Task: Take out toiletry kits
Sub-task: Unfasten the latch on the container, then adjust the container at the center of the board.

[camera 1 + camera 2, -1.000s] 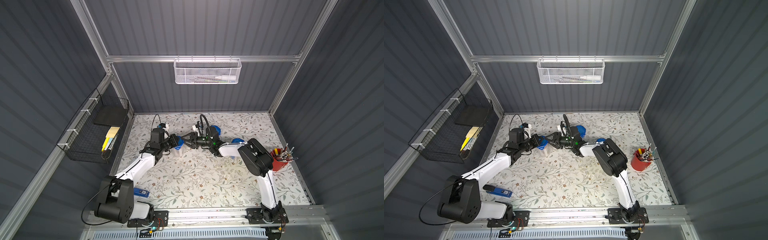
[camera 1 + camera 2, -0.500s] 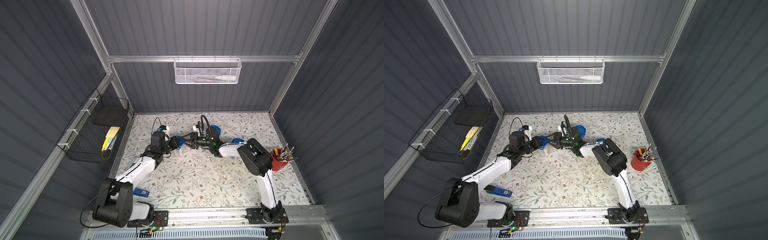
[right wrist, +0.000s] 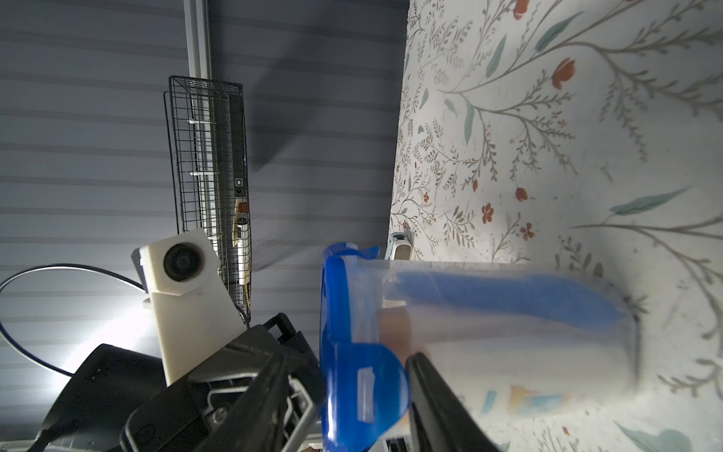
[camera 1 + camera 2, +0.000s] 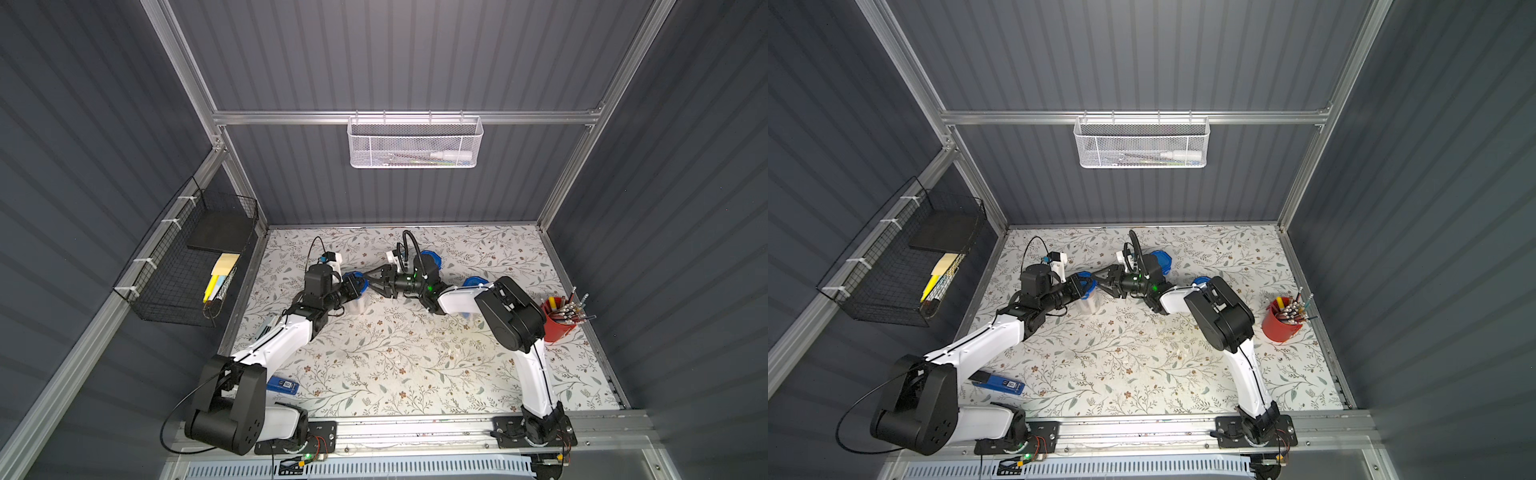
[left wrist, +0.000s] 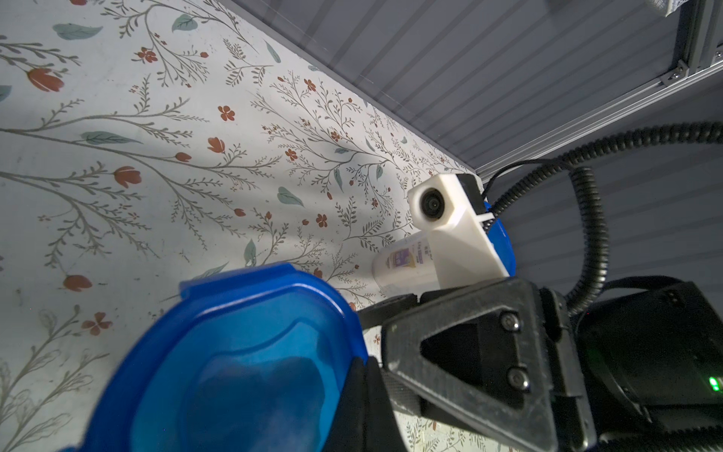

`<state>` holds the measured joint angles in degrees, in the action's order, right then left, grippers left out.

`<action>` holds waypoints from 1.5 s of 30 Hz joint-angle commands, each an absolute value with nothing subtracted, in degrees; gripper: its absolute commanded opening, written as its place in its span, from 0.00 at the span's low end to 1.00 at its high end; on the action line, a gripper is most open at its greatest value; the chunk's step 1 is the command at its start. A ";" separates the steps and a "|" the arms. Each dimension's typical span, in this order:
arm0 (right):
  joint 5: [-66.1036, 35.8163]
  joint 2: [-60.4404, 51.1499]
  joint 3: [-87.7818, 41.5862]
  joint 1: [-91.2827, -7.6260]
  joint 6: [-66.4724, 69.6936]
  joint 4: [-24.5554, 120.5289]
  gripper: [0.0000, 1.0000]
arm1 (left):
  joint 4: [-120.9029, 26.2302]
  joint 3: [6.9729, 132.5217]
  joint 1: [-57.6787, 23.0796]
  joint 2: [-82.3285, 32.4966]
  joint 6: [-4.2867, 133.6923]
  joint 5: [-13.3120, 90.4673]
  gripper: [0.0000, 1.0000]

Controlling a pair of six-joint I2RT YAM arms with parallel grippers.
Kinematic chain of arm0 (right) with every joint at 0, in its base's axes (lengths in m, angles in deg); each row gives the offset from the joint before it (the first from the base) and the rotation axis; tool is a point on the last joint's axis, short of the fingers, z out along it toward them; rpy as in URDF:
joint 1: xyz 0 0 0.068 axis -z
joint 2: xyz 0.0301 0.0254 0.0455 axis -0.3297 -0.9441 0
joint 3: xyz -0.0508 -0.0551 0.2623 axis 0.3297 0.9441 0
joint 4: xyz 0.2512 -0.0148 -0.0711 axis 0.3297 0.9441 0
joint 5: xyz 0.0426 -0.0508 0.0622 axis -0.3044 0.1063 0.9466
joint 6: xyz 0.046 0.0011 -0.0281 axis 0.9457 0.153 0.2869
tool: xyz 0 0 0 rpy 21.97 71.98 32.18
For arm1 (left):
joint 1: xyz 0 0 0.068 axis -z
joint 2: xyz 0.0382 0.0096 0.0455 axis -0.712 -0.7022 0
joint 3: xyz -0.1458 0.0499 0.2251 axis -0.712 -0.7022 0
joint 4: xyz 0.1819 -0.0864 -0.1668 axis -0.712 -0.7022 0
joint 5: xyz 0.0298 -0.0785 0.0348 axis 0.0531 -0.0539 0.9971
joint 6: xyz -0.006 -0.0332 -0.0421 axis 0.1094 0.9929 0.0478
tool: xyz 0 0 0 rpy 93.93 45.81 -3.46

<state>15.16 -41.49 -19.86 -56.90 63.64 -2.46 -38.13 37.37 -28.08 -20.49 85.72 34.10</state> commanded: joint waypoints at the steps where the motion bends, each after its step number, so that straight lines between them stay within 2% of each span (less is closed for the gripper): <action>1: 15.63 -37.35 -21.13 -55.64 63.42 -13.12 0.51 | -69.88 27.94 -28.00 -27.03 86.03 38.35 0.00; 16: 16.01 -34.56 -21.46 -54.84 61.12 -9.68 0.51 | -69.68 27.79 -28.00 -26.49 86.29 38.22 0.00; 21: 16.11 -32.28 -22.38 -55.10 56.03 -2.62 0.48 | -71.92 31.37 -28.00 -25.36 85.57 38.14 0.00; 25: 14.74 -28.67 -22.89 -55.46 47.99 7.93 0.40 | -74.82 37.05 -28.00 -23.66 84.52 38.21 0.00; 29: 10.88 -24.31 -22.46 -56.05 37.82 20.84 0.14 | -76.02 43.76 -27.97 -22.68 84.70 38.29 0.00; 32: 5.27 -20.89 -22.53 -57.32 28.43 32.39 0.01 | -75.44 48.18 -27.93 -22.48 85.10 38.67 0.00; 37: -6.27 -16.15 -22.45 -61.31 13.85 48.24 0.00 | -76.60 55.78 -27.91 -23.61 83.86 38.64 0.00; 45: -16.21 -12.08 -18.45 -65.89 7.47 54.72 0.00 | -79.56 64.44 -27.98 -26.59 80.47 42.89 0.00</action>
